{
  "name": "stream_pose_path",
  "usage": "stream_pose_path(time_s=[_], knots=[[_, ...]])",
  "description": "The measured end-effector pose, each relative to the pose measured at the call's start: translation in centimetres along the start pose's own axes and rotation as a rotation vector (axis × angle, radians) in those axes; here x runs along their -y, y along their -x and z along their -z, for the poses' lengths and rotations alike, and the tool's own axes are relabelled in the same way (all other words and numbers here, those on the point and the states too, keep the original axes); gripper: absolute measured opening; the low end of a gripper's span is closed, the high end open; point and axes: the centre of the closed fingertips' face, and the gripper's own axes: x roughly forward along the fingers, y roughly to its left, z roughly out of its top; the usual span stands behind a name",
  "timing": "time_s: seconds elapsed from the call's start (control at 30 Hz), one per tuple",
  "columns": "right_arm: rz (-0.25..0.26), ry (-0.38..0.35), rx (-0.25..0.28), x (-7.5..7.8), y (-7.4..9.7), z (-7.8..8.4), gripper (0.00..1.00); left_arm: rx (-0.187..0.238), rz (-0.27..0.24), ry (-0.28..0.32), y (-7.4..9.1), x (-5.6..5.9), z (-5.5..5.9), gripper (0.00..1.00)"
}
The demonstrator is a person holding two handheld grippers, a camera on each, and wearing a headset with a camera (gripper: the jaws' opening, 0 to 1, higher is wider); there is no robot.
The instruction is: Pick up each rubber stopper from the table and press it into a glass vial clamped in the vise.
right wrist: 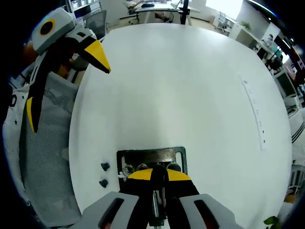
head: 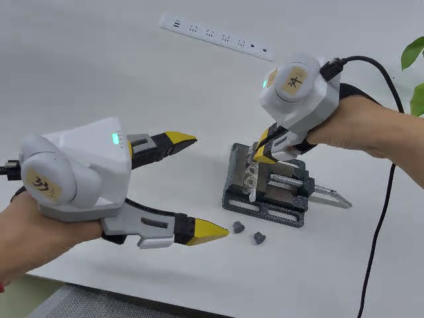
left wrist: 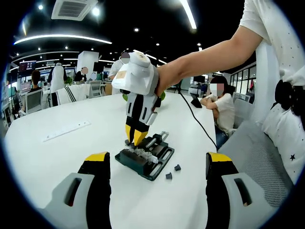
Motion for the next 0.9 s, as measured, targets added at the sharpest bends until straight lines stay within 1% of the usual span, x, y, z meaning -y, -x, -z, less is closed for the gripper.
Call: stream_pose_path(time_s=[0.1,0.27,0.3,0.33,0.4,0.57,0.6,0.7,0.83,0.9], knots=[[0.007,-0.018,0.025,-0.1,0.5,-0.1,0.04,-0.006,0.000,-0.003,0.0,0.0,0.0,0.81],[0.022,-0.033,0.054,0.2,1.4,0.1,0.05,-0.011,-0.003,-0.006,0.1,0.0,0.0,0.81],[0.028,-0.039,0.066,0.3,1.7,0.1,0.06,-0.014,-0.004,-0.008,0.1,-0.1,0.0,0.81],[0.033,-0.045,0.078,0.0,2.1,0.2,0.06,-0.015,-0.003,-0.008,0.1,0.0,-0.1,0.81],[0.040,-0.059,0.096,0.1,2.5,0.3,0.07,-0.020,-0.002,-0.012,0.1,0.0,0.0,0.82],[0.066,-0.106,0.165,-0.2,3.8,0.8,0.10,-0.030,-0.003,-0.021,0.0,0.0,-0.2,0.82],[0.072,-0.119,0.184,-0.3,4.1,0.9,0.11,-0.031,-0.005,-0.026,0.0,0.0,-0.3,0.82],[0.089,-0.138,0.208,-0.8,4.9,1.4,0.11,-0.032,-0.007,-0.024,0.0,-0.1,-0.4,0.82],[0.108,-0.174,0.256,-1.1,5.3,1.8,0.12,-0.042,-0.007,-0.028,0.1,0.0,-0.3,0.82],[0.121,-0.192,0.281,-1.5,5.6,2.3,0.13,-0.048,-0.007,-0.031,0.2,0.1,-0.3,0.81]])
